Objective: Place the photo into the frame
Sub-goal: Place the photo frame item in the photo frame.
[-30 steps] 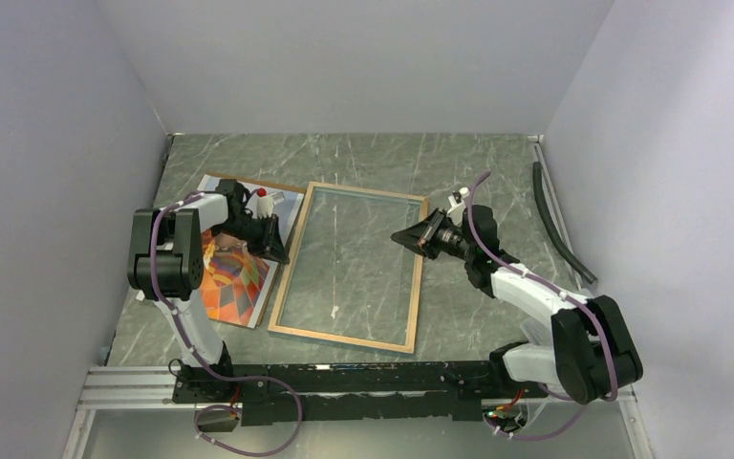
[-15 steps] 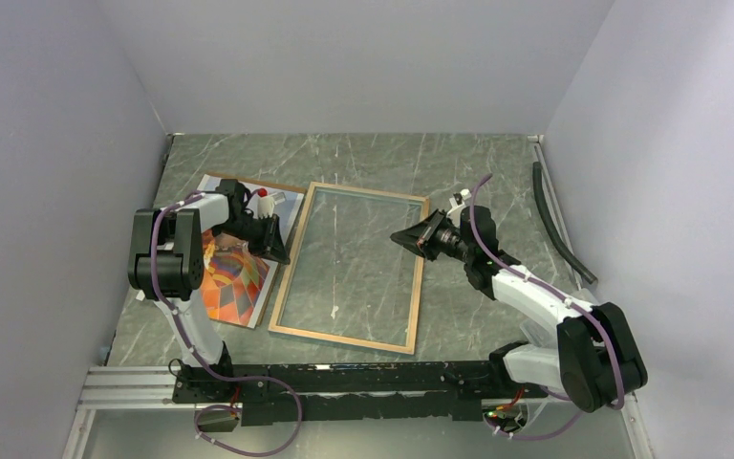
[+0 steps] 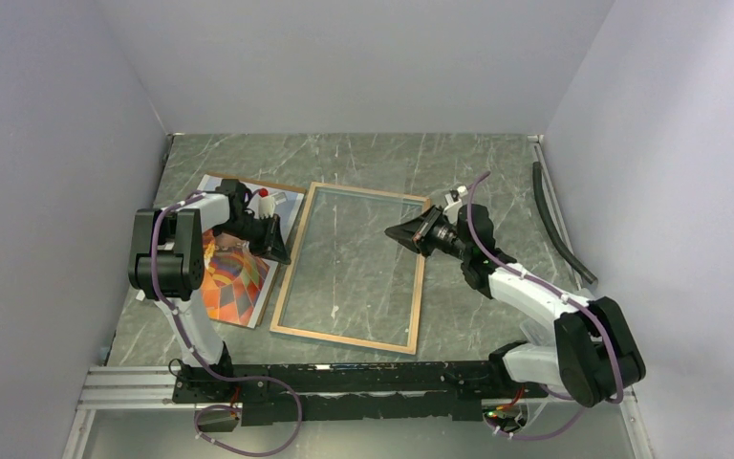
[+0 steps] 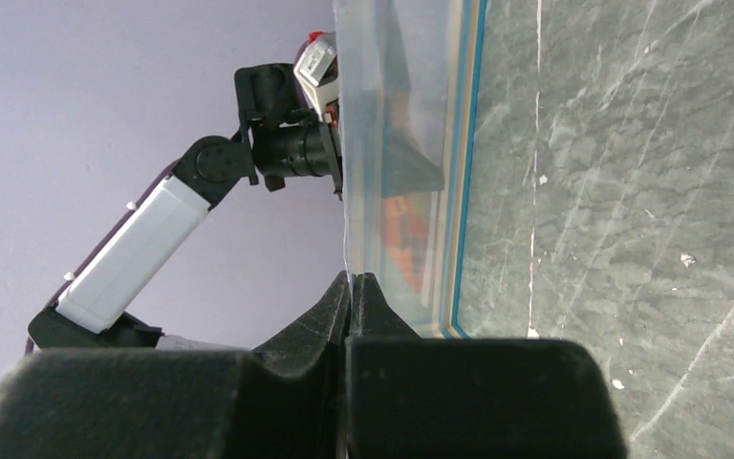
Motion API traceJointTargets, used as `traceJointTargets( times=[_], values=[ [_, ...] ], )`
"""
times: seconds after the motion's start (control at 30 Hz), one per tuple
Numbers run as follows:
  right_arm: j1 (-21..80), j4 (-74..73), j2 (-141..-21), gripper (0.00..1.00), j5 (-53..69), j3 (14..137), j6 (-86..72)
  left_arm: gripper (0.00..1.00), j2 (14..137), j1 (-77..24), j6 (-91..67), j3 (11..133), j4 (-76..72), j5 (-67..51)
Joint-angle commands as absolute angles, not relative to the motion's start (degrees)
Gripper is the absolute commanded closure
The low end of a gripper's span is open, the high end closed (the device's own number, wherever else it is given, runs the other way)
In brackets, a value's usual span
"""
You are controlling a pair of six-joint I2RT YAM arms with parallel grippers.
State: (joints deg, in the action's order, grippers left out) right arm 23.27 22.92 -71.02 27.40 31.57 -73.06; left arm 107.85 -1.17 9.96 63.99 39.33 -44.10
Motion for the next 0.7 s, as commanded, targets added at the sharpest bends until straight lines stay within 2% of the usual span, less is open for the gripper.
traceJointTargets(
  times=[0.0,0.67],
  values=[
    [24.25,27.50,-72.35,1.00,27.91,32.12,-74.04,0.90,108.01,-2.70,10.41,63.63,38.69,-45.08],
    [23.05,16.59,-68.55,1.00,24.83,29.07,-65.32,0.92,108.35,-2.75,10.24,63.46,38.32,-44.82]
  ],
)
